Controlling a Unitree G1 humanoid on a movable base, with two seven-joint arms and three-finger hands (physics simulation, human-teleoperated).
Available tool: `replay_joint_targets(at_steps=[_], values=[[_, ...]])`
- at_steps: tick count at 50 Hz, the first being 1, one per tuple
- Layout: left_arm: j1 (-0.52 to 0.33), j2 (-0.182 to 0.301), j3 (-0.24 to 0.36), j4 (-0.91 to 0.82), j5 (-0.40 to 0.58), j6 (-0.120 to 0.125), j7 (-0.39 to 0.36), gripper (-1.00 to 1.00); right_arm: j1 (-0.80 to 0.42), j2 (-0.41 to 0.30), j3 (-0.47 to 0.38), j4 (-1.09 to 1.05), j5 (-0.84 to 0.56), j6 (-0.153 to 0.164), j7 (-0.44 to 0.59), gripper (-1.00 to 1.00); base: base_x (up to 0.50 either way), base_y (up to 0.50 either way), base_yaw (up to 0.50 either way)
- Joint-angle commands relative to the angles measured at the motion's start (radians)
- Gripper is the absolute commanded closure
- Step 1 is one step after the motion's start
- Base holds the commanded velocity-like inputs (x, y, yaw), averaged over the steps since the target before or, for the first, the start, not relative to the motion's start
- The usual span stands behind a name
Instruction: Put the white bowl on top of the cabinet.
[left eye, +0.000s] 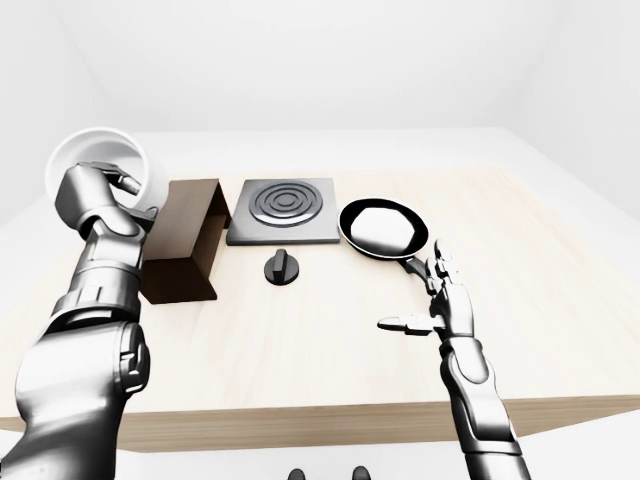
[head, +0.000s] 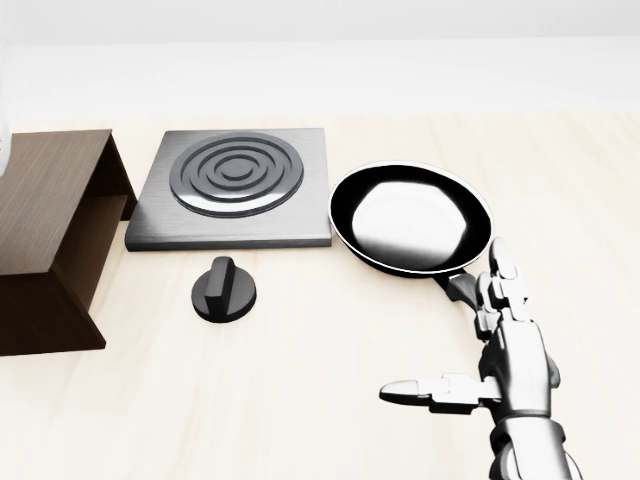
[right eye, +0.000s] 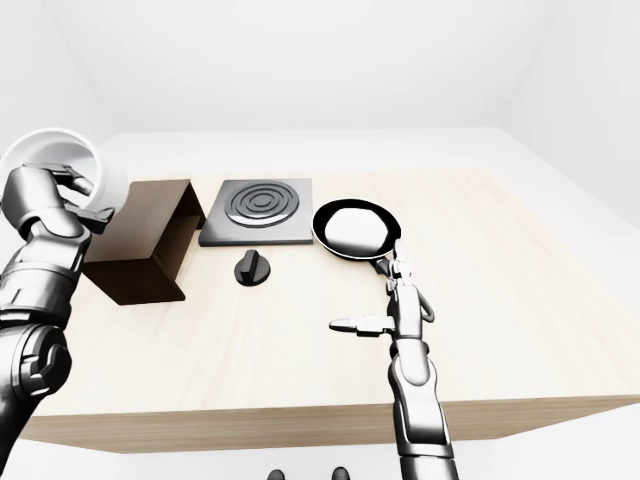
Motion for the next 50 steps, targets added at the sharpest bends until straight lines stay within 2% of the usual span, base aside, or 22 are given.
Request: replay_joint_targets(at_steps=[1,21,32,50], values=[[-0.012,-0.006,-0.021,0.012,0.063,0.000,0.044,1.00,0.003,-0.001,-0.001,-0.005,0.001,0.000,0.000,-1.00,0.00,0.00,0.00],[-0.023,-0.030,-0.035,0.037,0.095,0.000,0.044,1.00,0.002,0.001,0.003,0.002,-0.005,-0.006,-0.002,-1.00,0.00,0.00,0.00],[-0.042,-0.068,-0.045,0.062,0.128,0.000,0.044,1.00,0.010,0.001,0.000,-0.022,0.000,0.006,0.001,-1.00,0.00,0.00,0.00],[-0.044,-0.084,-0.043,0.076,0.152,0.000,0.044,1.00,0.016,0.002,-0.001,-0.036,0.002,0.010,0.005,-1.00,0.00,0.00,0.00]])
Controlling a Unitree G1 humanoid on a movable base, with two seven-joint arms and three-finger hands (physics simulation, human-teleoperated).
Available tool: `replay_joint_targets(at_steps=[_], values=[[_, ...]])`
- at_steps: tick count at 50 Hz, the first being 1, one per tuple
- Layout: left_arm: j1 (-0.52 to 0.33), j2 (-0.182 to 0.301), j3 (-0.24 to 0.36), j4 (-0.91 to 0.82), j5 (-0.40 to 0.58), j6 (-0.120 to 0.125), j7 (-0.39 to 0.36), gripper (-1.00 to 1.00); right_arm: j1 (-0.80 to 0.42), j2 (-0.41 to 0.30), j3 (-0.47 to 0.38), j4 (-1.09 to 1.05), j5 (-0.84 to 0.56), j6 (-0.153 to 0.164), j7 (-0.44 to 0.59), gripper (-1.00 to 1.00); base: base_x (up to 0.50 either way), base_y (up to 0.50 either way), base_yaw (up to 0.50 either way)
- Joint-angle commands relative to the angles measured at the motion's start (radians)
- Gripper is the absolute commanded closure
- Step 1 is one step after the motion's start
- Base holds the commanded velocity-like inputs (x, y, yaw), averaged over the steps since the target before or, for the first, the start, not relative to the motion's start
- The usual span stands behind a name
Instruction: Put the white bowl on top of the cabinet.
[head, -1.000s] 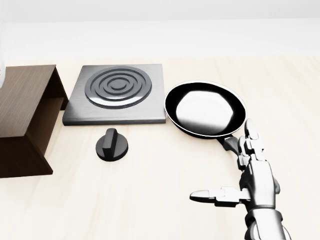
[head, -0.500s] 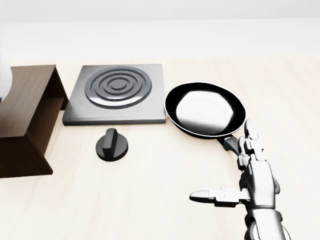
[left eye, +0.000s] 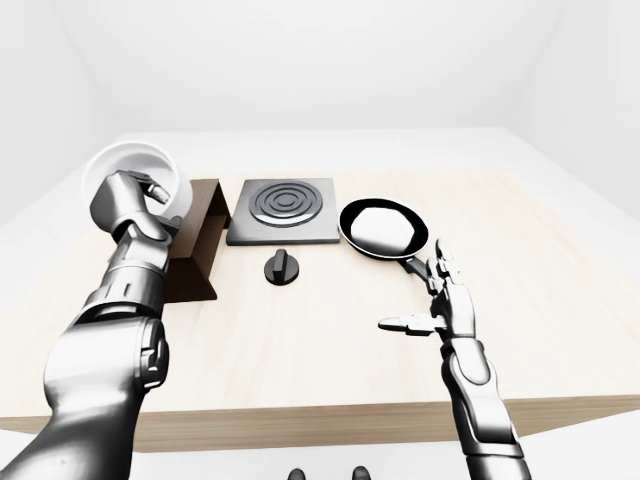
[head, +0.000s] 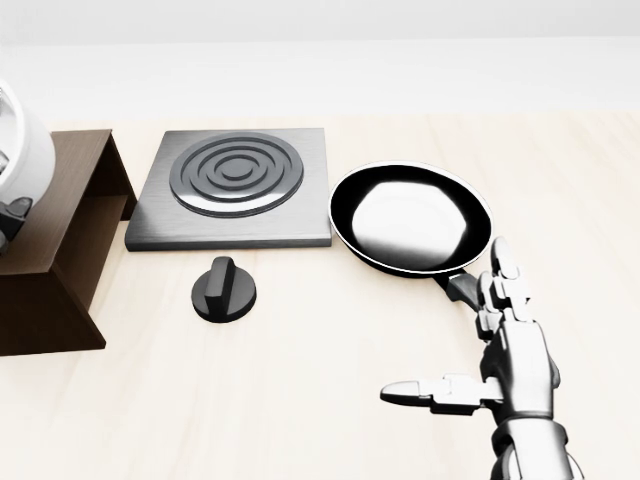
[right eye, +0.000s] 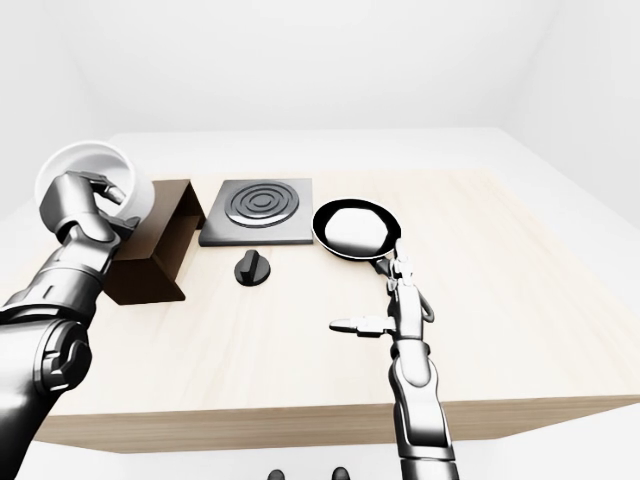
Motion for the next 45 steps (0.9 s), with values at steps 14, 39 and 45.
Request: replay_joint_targets(at_steps=[14,39,45], values=[[-0.003,0.004,-0.014,-0.011,0.069,0.000,0.000,1.00,0.012,0.003,0.004,-0.016,-0.002,-0.001,0.004,-1.00,0.00,0.00,0.00],[0.010,-0.005,-0.011,-0.003,0.067,0.000,0.000,1.00,0.019,0.005,0.005,-0.023,-0.005,-0.004,0.006,-1.00,0.00,0.00,0.00],[0.011,-0.005,-0.009,-0.002,0.067,0.000,0.000,0.97,0.016,0.005,0.005,-0.016,-0.006,-0.008,0.005,-1.00,0.00,0.00,0.00]])
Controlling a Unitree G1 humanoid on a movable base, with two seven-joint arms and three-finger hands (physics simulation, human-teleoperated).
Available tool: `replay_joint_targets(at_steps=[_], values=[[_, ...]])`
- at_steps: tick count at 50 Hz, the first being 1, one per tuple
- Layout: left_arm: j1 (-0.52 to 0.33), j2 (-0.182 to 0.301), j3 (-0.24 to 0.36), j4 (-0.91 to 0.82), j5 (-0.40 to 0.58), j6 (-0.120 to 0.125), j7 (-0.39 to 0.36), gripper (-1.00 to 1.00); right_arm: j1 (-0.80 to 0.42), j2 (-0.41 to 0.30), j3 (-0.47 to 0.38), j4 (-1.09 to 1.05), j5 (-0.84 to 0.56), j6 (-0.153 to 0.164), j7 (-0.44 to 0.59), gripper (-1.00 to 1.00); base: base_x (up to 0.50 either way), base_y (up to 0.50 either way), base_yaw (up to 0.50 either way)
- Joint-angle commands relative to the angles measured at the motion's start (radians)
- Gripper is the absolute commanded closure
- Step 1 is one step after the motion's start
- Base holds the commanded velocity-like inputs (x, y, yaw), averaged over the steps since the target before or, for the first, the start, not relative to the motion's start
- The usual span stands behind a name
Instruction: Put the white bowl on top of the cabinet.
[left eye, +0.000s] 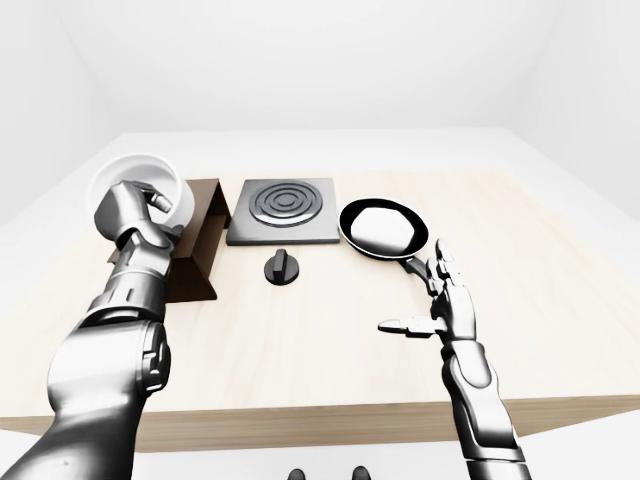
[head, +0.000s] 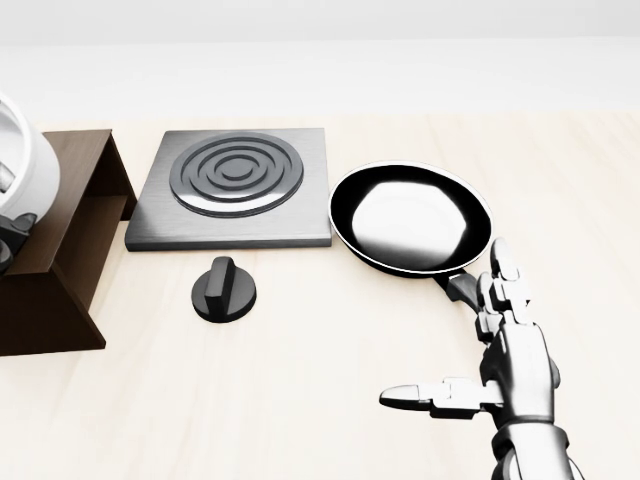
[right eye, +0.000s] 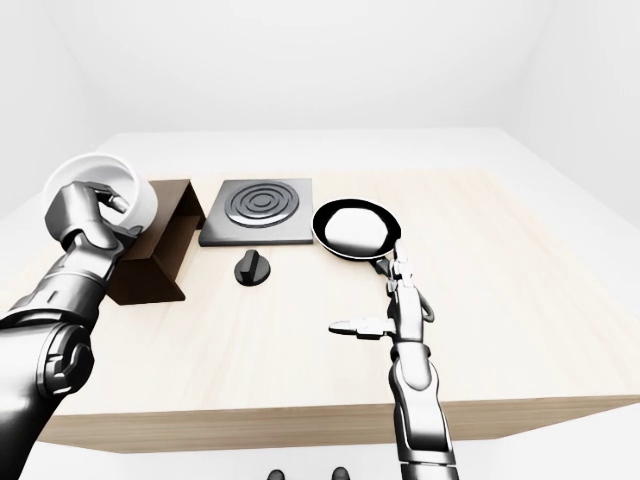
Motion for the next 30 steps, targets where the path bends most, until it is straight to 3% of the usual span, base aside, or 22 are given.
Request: replay_joint_targets(at_steps=[1,2,30], values=[[-0.014,0.005,-0.017,-0.020,0.053,0.000,0.000,-0.45,0.002,0.001,0.002,-0.001,-0.003,-0.002,-0.001,-1.00,0.00,0.00,0.00],[-0.014,0.004,-0.016,-0.019,0.052,0.000,0.000,-1.00,0.004,0.001,0.002,-0.004,-0.003,-0.001,0.000,-1.00,0.00,0.00,0.00],[-0.013,0.004,-0.018,-0.021,0.050,0.000,0.000,-1.00,0.000,0.001,0.002,0.008,-0.002,-0.013,0.003,-1.00,0.00,0.00,0.00]])
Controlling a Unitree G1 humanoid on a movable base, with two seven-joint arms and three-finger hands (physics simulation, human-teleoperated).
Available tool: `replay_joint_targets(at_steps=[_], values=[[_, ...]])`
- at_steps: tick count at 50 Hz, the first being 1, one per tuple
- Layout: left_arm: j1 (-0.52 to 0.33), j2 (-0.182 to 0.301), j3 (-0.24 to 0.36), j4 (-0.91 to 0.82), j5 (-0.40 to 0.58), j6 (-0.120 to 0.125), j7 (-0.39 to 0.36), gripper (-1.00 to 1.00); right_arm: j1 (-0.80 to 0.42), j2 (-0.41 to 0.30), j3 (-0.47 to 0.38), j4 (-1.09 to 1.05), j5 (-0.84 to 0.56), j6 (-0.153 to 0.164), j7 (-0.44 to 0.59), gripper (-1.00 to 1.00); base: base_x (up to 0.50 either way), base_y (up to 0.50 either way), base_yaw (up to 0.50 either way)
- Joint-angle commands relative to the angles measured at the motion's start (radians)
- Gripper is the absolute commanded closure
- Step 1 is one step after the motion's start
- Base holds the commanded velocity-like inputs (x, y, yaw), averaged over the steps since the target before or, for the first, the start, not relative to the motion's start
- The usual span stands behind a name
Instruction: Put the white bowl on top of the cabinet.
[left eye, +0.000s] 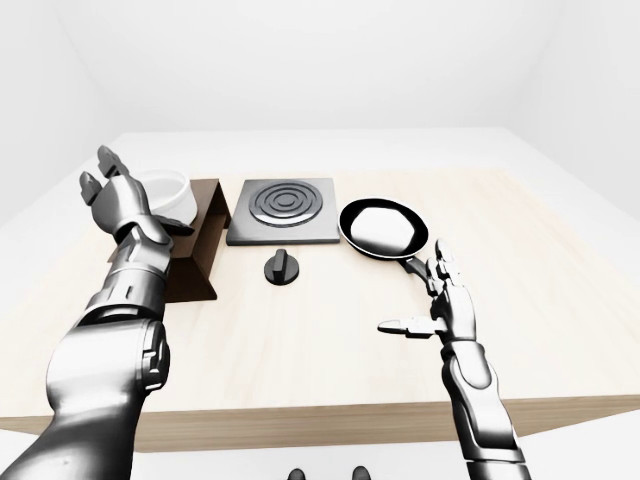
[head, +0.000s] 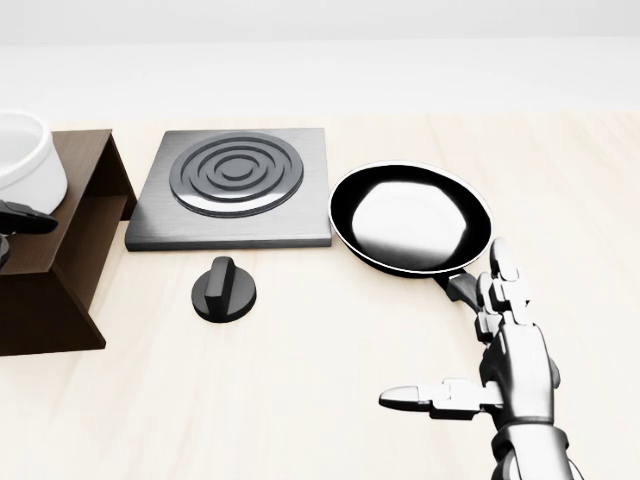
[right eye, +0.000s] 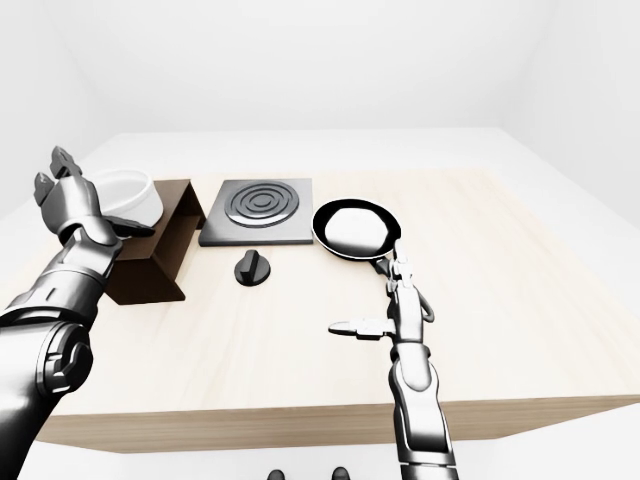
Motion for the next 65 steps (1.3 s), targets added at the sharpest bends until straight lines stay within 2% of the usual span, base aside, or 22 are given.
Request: replay_joint_targets(at_steps=[1,15,29,34,41,44,47,48,53,60,65], values=[[-0.001,-0.001,0.000,-0.001,0.002,0.000,0.000,-1.00,-0.006,0.000,0.000,0.013,-0.001,-0.007,0.000,-1.00,0.00,0.00,0.00],[0.020,0.003,-0.013,-0.055,-0.013,0.000,0.000,-1.00,-0.025,-0.003,-0.001,0.049,-0.011,-0.017,-0.018,-1.00,0.00,0.00,0.00],[0.103,0.000,-0.023,-0.263,0.014,0.000,0.000,-1.00,-0.040,-0.006,-0.002,0.073,-0.012,-0.027,-0.026,-1.00,0.00,0.00,0.00],[0.138,-0.011,-0.018,-0.368,0.044,0.000,-0.037,-1.00,-0.040,-0.006,0.001,0.079,-0.015,-0.032,-0.027,-1.00,0.00,0.00,0.00],[0.253,-0.047,-0.005,-0.628,0.113,0.000,-0.129,-1.00,-0.039,-0.006,-0.001,0.074,-0.012,-0.031,-0.026,-1.00,0.00,0.00,0.00],[0.258,-0.051,0.000,-0.640,0.122,0.000,-0.137,-1.00,-0.039,-0.006,-0.001,0.074,-0.012,-0.031,-0.026,-1.00,0.00,0.00,0.00],[0.402,-0.086,0.004,-0.915,0.190,0.000,-0.214,-1.00,-0.041,-0.008,-0.005,0.065,-0.009,-0.022,-0.027,-1.00,0.00,0.00,0.00],[0.405,-0.089,0.007,-0.922,0.197,0.000,-0.219,-1.00,-0.041,-0.008,-0.006,0.065,-0.009,-0.022,-0.027,-1.00,0.00,0.00,0.00],[0.540,-0.141,0.039,-1.167,0.251,0.000,-0.303,-1.00,-0.042,-0.009,-0.009,0.060,-0.009,-0.018,-0.030,-1.00,0.00,0.00,0.00],[0.662,-0.220,0.032,-1.366,0.278,0.000,-0.406,-1.00,-0.058,-0.011,-0.009,0.079,-0.010,-0.020,-0.036,-1.00,0.00,0.00,0.00],[0.735,-0.280,0.017,-1.478,0.298,0.000,-0.431,-1.00,-0.061,-0.016,-0.018,0.067,-0.001,-0.010,-0.035,-1.00,0.00,0.00,0.00]])
